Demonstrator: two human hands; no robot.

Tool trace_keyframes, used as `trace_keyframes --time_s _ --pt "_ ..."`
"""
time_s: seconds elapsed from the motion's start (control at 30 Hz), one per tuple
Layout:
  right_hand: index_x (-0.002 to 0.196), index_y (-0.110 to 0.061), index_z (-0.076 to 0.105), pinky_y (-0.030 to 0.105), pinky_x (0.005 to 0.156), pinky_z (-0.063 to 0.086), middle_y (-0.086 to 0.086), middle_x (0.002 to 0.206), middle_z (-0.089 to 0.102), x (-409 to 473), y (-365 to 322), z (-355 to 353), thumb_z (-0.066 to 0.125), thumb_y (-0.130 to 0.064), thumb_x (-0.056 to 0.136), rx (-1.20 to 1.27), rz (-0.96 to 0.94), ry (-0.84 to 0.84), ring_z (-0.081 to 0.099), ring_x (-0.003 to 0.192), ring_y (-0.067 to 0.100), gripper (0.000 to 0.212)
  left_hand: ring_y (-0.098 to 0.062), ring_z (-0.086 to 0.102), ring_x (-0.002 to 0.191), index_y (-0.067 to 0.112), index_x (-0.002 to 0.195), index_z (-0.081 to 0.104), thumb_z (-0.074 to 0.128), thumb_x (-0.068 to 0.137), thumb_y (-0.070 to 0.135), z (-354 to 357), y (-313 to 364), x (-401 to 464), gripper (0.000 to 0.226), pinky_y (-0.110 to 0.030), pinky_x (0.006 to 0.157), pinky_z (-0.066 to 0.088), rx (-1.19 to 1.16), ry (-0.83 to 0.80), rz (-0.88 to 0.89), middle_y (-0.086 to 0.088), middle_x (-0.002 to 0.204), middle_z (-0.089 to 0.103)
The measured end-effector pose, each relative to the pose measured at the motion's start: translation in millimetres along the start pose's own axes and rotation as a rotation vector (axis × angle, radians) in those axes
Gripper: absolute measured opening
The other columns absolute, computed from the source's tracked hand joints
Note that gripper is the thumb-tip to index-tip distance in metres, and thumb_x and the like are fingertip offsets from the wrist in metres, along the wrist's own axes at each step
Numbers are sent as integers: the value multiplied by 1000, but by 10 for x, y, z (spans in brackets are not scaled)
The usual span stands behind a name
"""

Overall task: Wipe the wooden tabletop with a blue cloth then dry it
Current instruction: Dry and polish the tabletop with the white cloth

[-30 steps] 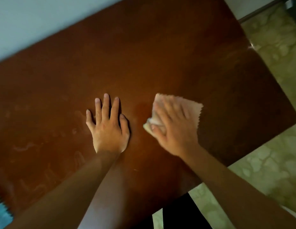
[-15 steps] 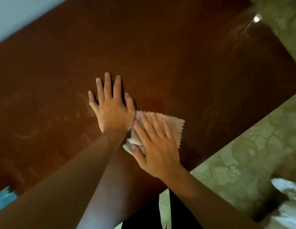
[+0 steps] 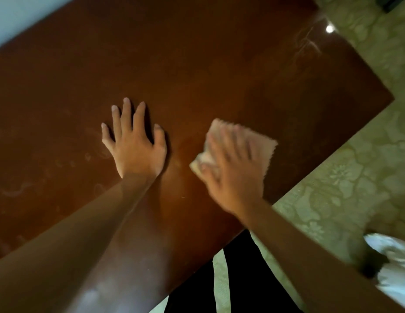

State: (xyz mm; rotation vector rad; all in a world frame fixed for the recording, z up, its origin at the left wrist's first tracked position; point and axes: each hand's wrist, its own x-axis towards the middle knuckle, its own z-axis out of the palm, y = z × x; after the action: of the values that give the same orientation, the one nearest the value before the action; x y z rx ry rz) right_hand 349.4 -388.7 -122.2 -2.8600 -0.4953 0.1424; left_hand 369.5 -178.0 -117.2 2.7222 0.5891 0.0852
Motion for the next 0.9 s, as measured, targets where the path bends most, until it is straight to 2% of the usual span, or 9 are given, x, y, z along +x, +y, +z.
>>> trace_keyframes --time_s 0.13,0.23,0.33,0.43,0.5,0.57,0.63,0.73,0.9 --pt "159 -27 35 52 127 19 3 170 23 -477 -378 158 42 -54 103 48 -151 48 13 159 27 63 -22 8 155 24 149 42 40 95 44 -61 45 15 58 -53 122 0 -76 -14 -30 -2 165 24" --pt "158 -28 36 52 126 19 4 169 25 -410 -104 113 41 -55 103 31 -259 28 17 158 27 62 -26 13 154 21 147 45 44 94 34 -108 169 13 54 -55 120 4 -94 -43 104 -5 165 25" --pt "155 -29 40 53 123 25 6 166 33 -157 527 -68 39 -58 101 16 -59 56 26 155 31 62 -26 14 154 21 146 45 46 93 33 -53 415 45 55 -55 119 4 -54 -124 319 -6 164 25" --pt "154 -23 44 54 122 27 11 163 38 -9 1135 -306 41 -53 100 -64 110 114 31 152 35 62 -26 11 154 23 150 42 42 97 38 116 768 100 55 -56 119 4 -15 -176 449 -5 166 22" --pt "155 -20 43 56 122 26 13 163 37 -7 1201 -332 41 -50 100 -93 136 127 30 152 37 62 -27 10 154 24 151 40 39 99 39 233 953 117 54 -57 119 4 -4 -181 480 -5 166 21" --pt "157 -23 38 57 122 23 13 164 34 -121 970 -233 39 -50 101 -67 161 115 27 153 38 62 -28 8 155 24 153 36 36 102 40 340 1028 90 54 -57 119 3 22 -175 465 -4 166 21" --pt "158 -31 33 57 123 22 8 168 28 -344 597 -86 37 -54 103 17 116 89 22 155 35 60 -29 9 155 24 155 33 33 103 41 421 1010 47 55 -57 120 4 80 -137 483 -5 166 22" --pt "158 -35 36 51 126 18 1 169 24 -625 234 46 37 -55 103 66 7 102 16 158 27 58 -31 12 154 22 154 34 33 103 43 476 972 49 55 -57 120 5 99 -93 507 -7 165 25" --pt "154 -32 45 53 123 25 6 166 32 -456 704 -78 46 -53 102 58 -134 82 25 155 29 56 -30 12 154 23 153 35 35 103 43 492 962 52 54 -56 120 6 98 -78 509 -7 164 26"
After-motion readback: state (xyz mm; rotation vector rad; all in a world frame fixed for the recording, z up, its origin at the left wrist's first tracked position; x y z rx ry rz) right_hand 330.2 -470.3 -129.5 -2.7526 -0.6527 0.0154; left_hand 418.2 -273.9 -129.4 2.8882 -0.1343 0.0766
